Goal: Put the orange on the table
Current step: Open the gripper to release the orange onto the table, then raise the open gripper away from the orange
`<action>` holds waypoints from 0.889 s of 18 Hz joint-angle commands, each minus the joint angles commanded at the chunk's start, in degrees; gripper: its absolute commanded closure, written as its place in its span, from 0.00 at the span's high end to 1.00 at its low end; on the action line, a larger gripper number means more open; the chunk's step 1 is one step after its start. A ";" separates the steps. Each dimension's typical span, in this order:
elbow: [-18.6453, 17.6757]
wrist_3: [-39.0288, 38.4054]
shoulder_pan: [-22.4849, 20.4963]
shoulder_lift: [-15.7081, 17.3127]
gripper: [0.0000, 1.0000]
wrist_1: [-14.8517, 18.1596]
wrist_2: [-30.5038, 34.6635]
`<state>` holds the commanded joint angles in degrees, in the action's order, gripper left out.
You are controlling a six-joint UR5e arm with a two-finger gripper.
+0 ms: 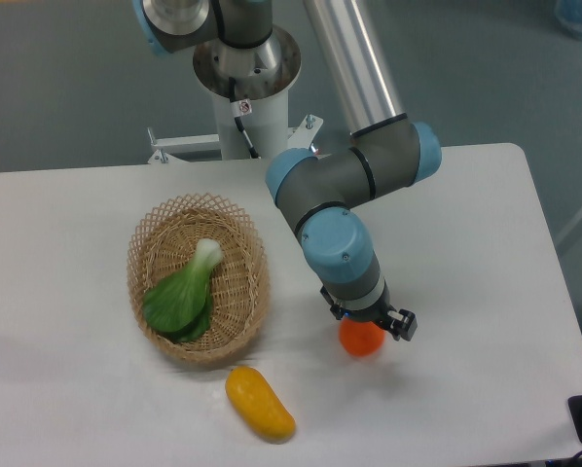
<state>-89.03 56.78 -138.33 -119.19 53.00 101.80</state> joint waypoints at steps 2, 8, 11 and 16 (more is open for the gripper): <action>0.00 -0.18 -1.75 1.49 1.00 0.26 -5.18; 1.49 0.09 -5.01 2.47 1.00 0.61 -11.10; 2.02 2.79 -6.16 2.56 1.00 2.10 -11.19; 6.86 8.26 -7.56 2.12 1.00 11.87 -11.89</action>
<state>-82.18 65.04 -145.90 -117.07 64.86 89.91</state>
